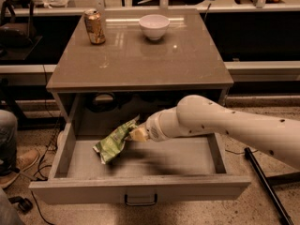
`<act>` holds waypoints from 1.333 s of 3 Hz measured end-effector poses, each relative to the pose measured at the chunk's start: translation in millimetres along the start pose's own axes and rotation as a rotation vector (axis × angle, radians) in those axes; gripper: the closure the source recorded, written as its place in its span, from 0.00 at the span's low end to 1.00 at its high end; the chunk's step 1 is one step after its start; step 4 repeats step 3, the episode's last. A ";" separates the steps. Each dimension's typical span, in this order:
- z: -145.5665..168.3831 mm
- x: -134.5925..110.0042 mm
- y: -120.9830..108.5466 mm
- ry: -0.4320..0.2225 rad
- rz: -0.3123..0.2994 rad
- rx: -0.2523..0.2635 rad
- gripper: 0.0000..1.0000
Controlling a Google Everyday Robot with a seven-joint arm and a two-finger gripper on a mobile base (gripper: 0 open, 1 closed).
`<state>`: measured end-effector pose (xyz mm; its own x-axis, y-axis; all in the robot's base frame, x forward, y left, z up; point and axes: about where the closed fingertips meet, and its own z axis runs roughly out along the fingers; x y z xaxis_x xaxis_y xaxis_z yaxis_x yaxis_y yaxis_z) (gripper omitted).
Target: Place green jalapeno chip bag into top drawer
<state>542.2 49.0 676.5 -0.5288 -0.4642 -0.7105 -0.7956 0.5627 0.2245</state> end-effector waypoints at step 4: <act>-72.3 18.0 -48.9 0.010 0.007 0.146 0.00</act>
Offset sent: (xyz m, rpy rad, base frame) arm 0.0056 -0.0906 0.0152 -0.0820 -0.0527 -0.1125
